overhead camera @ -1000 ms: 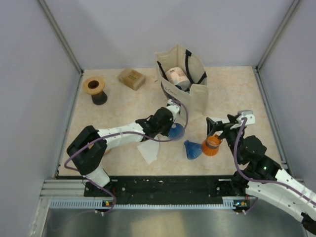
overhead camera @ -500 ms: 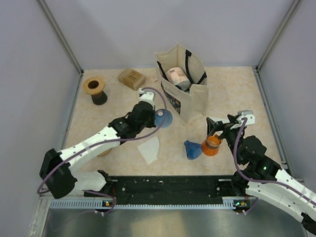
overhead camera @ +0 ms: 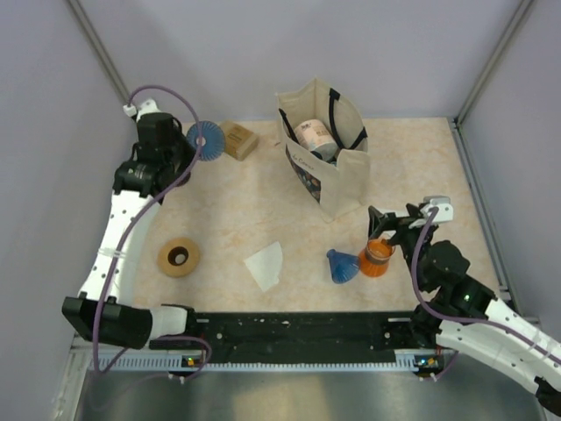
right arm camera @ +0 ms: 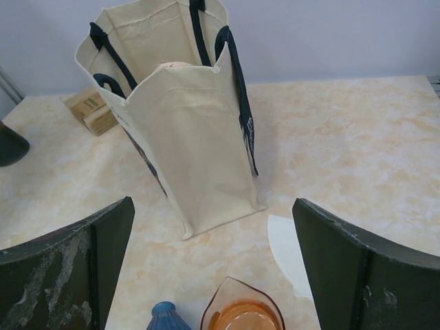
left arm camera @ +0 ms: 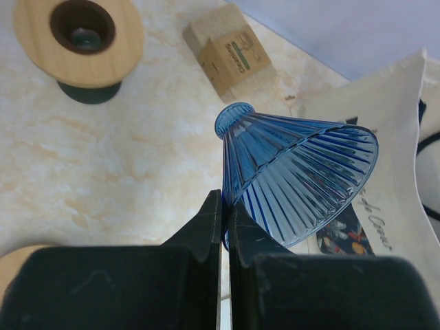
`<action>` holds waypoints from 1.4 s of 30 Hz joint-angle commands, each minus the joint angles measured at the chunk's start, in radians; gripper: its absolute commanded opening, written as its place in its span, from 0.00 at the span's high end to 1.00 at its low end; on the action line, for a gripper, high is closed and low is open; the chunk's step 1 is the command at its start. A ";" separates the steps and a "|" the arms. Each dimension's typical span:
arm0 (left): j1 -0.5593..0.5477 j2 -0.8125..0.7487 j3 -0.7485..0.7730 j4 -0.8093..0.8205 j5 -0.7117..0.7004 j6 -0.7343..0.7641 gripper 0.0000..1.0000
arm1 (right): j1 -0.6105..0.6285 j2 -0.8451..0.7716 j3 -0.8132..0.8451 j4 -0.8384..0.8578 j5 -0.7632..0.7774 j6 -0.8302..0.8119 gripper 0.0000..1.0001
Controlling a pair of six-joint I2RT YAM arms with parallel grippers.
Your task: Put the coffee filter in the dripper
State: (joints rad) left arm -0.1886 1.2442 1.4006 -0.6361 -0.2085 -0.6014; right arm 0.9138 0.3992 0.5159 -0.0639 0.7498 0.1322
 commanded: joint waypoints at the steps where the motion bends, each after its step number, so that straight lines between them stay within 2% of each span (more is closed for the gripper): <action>1: 0.130 0.109 0.205 -0.177 0.090 -0.026 1.00 | 0.010 0.033 0.004 0.036 0.014 -0.003 0.01; 4: 0.280 0.187 0.294 -0.212 0.303 -0.031 1.00 | 0.010 0.050 0.012 0.026 0.017 -0.003 0.01; 5: 0.308 0.199 0.304 -0.205 0.329 -0.028 1.00 | 0.010 0.052 0.013 0.026 0.019 0.000 0.01; 10: 0.425 0.277 0.371 -0.223 0.411 -0.060 1.00 | 0.008 0.055 0.010 0.029 0.010 -0.006 0.01; 16: 0.511 0.339 0.386 -0.183 0.454 -0.124 1.00 | 0.010 0.061 0.004 0.036 0.023 -0.011 0.01; 20: 0.523 0.389 0.413 -0.154 0.399 -0.156 1.00 | 0.008 0.067 -0.004 0.047 0.010 -0.017 0.01; 30: 0.545 0.549 0.549 -0.181 0.437 -0.176 1.00 | 0.008 0.073 -0.004 0.052 0.011 -0.023 0.01; 36: 0.548 0.570 0.557 -0.203 0.386 -0.167 1.00 | 0.010 0.089 -0.005 0.058 0.020 -0.031 0.01; 42: 0.549 0.610 0.569 -0.204 0.408 -0.182 1.00 | 0.008 0.104 0.001 0.049 0.031 -0.034 0.01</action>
State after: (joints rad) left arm 0.3527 1.8355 1.9167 -0.8680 0.1936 -0.7662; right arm 0.9138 0.4931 0.5148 -0.0406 0.7620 0.1051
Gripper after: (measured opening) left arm 0.032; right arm 0.990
